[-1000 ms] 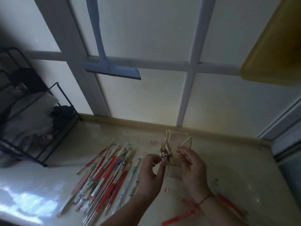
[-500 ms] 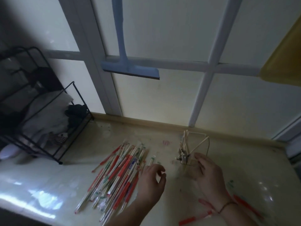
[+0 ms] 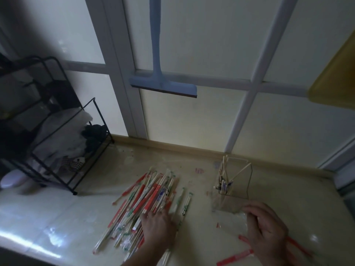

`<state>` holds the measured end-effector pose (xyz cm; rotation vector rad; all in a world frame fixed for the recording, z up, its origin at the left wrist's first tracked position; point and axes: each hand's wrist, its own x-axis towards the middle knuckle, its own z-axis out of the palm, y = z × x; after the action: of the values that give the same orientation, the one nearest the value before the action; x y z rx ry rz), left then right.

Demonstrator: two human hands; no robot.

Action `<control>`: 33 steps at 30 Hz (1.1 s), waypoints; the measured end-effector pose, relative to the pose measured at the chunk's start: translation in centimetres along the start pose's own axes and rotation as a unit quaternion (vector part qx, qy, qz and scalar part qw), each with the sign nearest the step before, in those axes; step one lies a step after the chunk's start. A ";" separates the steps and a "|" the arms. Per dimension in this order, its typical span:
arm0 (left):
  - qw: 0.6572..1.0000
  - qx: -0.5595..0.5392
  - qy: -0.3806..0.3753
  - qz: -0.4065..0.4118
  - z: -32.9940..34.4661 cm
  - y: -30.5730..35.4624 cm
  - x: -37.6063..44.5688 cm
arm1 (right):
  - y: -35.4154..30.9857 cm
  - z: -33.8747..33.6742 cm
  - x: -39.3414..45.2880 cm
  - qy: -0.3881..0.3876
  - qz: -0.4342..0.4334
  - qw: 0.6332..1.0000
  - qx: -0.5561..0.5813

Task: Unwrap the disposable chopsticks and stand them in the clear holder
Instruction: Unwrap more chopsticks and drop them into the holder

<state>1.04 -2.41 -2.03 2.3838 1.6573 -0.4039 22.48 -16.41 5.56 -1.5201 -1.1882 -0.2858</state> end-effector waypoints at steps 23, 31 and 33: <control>0.632 -0.773 -0.052 -0.028 -12.3 2.6 -3.3 | -8.0 1.1 0.3 -0.468 0.449 0.751 0.127; 0.589 -0.807 -0.014 -0.037 -14.5 2.4 -2.8 | -8.3 0.3 0.9 -0.474 0.455 0.743 0.129; 0.591 -0.806 -0.021 -0.036 -14.0 2.7 -2.9 | -8.1 0.3 1.3 -0.463 0.457 0.745 0.147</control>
<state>4.12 -1.34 12.18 0.8184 1.0381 0.7766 16.57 -16.64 11.27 -1.7863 -0.9364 1.4068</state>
